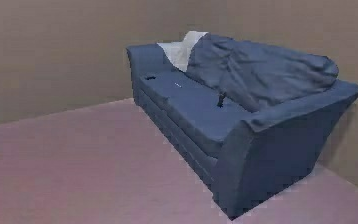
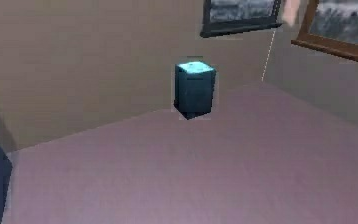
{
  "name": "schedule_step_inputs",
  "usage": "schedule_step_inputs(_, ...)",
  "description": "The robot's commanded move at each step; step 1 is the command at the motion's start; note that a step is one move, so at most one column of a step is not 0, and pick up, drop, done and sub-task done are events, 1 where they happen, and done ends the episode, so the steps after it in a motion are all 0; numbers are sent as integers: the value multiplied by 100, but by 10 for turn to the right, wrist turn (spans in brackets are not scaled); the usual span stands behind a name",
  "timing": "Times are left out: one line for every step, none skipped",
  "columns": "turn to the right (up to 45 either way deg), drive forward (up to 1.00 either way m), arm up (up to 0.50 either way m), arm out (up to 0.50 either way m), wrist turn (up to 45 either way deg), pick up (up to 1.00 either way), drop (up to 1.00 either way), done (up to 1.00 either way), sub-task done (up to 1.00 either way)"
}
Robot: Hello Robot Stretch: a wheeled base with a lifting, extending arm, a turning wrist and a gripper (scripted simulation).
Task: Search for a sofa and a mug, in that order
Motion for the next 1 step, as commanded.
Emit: schedule_step_inputs(450,0,0,0,0,0,0,0,0)
